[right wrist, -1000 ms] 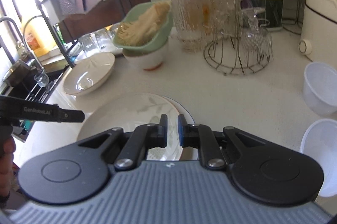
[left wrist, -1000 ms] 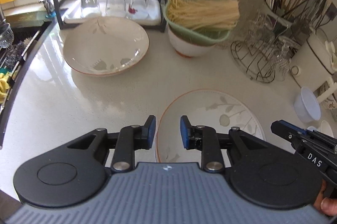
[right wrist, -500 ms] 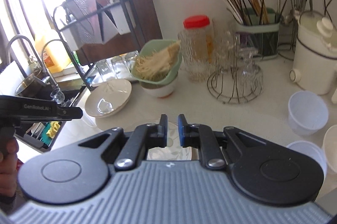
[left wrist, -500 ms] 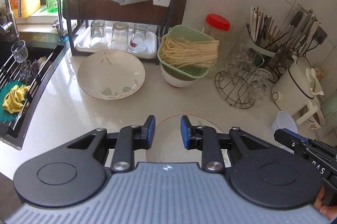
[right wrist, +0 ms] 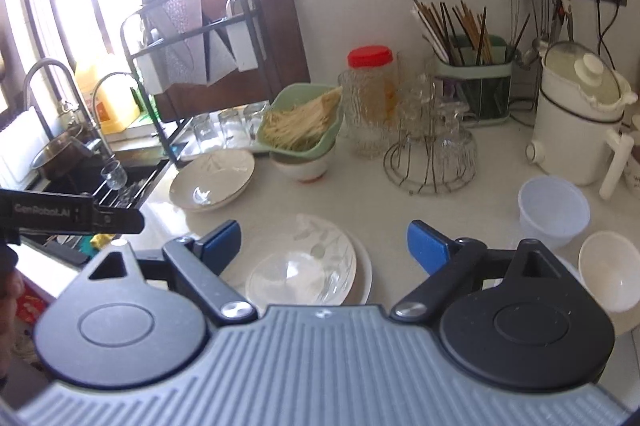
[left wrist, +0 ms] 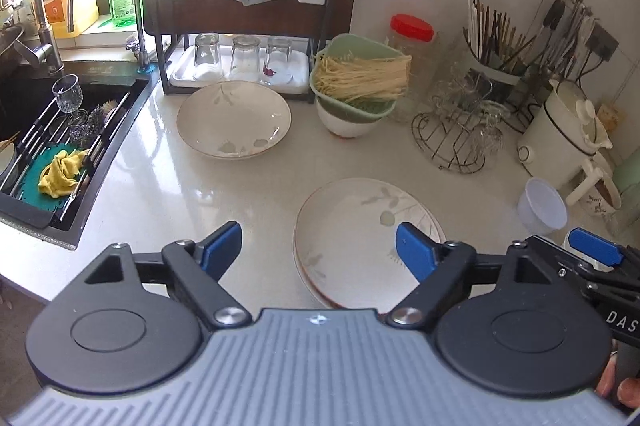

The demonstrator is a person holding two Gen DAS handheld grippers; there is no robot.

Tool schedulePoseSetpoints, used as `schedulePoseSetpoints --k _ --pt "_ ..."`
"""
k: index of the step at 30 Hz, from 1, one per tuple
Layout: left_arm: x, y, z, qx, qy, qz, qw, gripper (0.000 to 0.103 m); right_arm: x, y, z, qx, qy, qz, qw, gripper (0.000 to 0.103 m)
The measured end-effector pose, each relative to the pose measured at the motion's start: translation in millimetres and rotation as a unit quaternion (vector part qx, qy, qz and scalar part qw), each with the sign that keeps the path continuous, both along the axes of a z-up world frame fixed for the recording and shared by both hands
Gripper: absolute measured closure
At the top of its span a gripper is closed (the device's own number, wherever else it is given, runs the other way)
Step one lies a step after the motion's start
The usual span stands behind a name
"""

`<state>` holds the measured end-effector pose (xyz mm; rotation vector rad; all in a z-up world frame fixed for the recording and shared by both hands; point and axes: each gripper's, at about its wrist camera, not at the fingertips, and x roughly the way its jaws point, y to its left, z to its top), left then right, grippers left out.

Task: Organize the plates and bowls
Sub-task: 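Move the left tool to the second leaf-pattern plate by the dish rack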

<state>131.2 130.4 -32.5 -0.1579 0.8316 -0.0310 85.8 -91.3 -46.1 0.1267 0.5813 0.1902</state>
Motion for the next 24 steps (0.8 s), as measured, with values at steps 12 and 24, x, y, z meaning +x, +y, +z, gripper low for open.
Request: schedulePoseSetpoints --k 12,24 --pt "-14 -2 5 -0.003 -0.009 0.020 0.9997 0.014 -23 0 2 -0.005 -0.008 0.015 1.000 0.012" --pt "-12 1 6 0.006 0.000 0.019 0.9998 0.014 -27 3 3 0.000 -0.015 0.025 1.000 0.012"
